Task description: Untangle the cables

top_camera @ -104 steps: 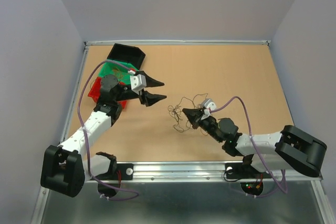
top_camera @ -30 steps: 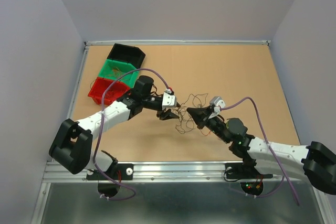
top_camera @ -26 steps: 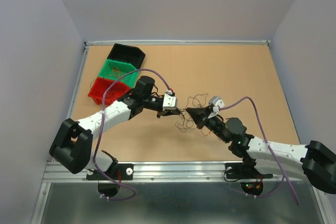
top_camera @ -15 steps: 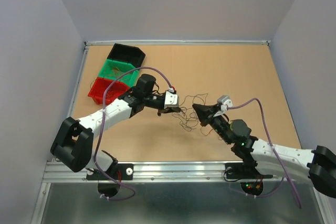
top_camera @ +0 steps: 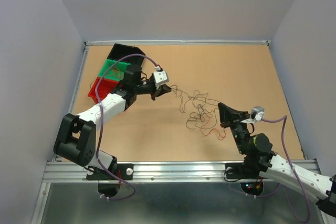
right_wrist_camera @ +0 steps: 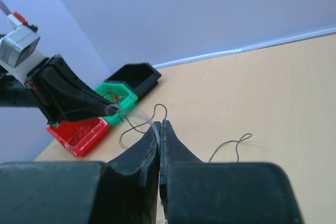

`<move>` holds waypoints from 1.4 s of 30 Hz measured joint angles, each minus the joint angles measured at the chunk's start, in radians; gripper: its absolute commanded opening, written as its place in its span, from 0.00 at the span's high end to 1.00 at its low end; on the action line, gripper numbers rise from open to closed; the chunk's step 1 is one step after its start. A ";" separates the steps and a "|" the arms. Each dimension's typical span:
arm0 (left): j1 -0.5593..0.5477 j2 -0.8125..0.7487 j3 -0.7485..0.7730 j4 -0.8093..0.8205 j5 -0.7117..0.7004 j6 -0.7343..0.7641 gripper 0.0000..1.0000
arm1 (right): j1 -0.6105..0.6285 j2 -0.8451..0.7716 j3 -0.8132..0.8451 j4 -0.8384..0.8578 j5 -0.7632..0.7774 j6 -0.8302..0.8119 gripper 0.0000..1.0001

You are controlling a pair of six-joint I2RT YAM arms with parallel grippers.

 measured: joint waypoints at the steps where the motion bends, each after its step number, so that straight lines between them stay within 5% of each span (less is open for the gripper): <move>1: 0.018 0.000 -0.003 0.030 -0.010 -0.030 1.00 | 0.000 -0.042 0.000 -0.030 0.023 0.006 0.96; 4: 0.078 -0.001 -0.012 0.102 -0.037 -0.102 1.00 | 0.000 -0.138 0.000 -0.074 0.068 0.019 0.87; 8: 0.122 -0.001 -0.018 0.149 -0.091 -0.168 1.00 | 0.000 -0.215 0.000 -0.122 0.109 0.032 0.99; 27: 0.241 -0.146 -0.098 0.326 -0.381 -0.380 1.00 | 0.000 -0.176 0.000 -0.203 0.170 0.078 0.99; 42: 0.281 -0.010 0.248 0.232 -0.483 -0.327 1.00 | 0.000 -0.060 0.000 -0.154 0.142 0.075 1.00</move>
